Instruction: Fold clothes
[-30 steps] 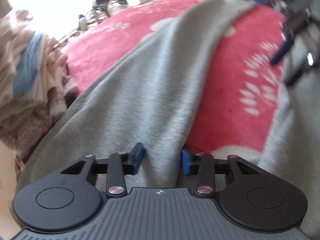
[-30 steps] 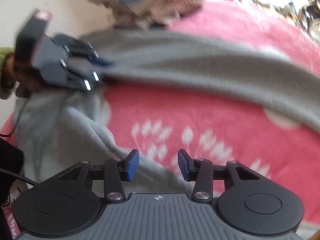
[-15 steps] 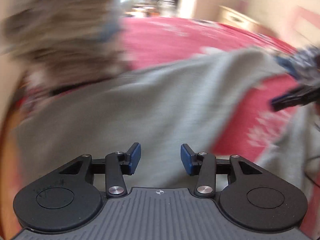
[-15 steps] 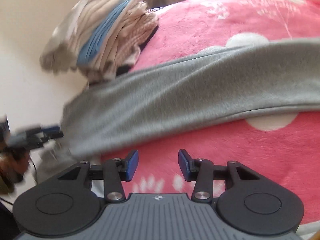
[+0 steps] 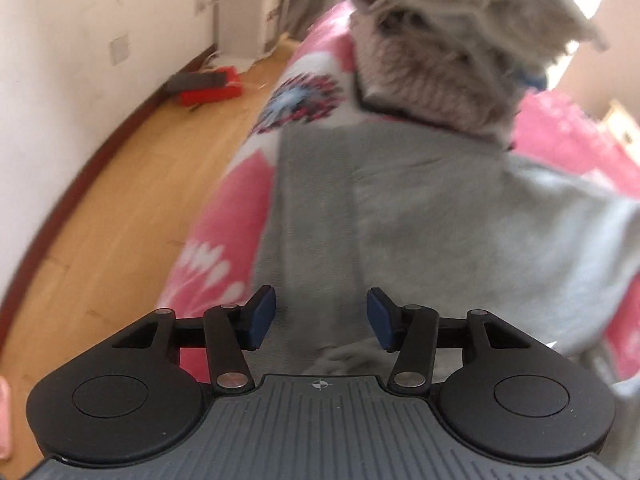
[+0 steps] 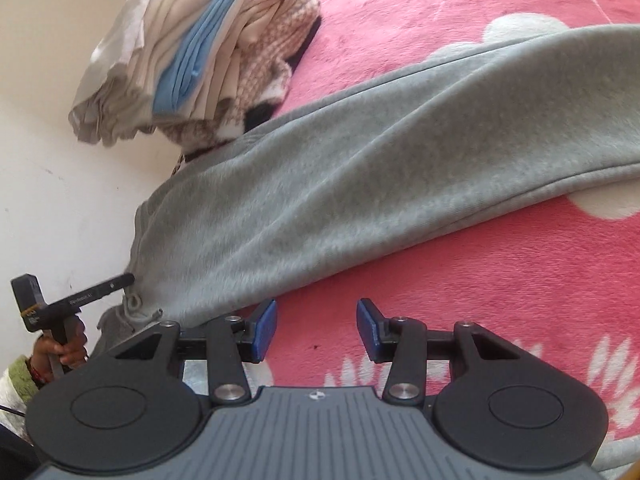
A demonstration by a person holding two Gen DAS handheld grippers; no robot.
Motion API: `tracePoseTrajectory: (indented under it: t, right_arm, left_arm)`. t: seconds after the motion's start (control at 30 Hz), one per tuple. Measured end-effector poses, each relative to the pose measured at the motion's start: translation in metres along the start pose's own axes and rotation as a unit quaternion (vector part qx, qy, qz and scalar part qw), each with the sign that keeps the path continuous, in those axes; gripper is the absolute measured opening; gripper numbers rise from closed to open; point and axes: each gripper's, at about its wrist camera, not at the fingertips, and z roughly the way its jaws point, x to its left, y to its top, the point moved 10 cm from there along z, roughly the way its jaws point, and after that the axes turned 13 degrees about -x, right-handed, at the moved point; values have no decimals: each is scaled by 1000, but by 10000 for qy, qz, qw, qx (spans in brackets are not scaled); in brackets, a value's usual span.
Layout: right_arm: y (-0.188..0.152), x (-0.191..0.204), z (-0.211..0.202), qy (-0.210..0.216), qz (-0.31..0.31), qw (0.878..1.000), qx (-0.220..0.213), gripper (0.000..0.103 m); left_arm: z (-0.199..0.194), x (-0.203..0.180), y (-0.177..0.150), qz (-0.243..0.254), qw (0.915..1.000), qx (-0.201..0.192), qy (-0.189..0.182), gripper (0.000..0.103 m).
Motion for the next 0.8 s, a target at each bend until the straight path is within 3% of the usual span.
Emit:
tracePoseTrajectory:
  t: [0.13, 0.37, 0.43, 0.5, 0.53, 0.7, 0.8]
  right_arm:
    - [-1, 10, 7, 56, -23, 10000, -22, 47]
    - [11, 8, 31, -4, 175, 9996, -206, 47]
    - [14, 2, 36, -65, 333, 9991, -246, 47]
    - [18, -2, 35, -107, 413, 9985, -334, 46]
    - [21, -2, 32, -117, 365, 9984, -416, 46]
    - [39, -7, 26, -246, 126, 9971, -714, 46]
    - [44, -15, 29, -615, -222, 9952, -732, 46]
  left_arm:
    - [2, -6, -2, 255, 9996, -39, -130, 50]
    - [25, 13, 7, -716, 9968, -30, -365, 49]
    - [33, 15, 15, -992, 9944, -149, -342, 42]
    - [38, 12, 23, -1132, 9926, -283, -341, 13]
    - [38, 10, 28, -1173, 9918, -371, -334, 7]
    - [32, 6, 64, -1148, 9884, -983, -175, 4]
    - [49, 13, 70, -953, 9909, -947, 19, 4]
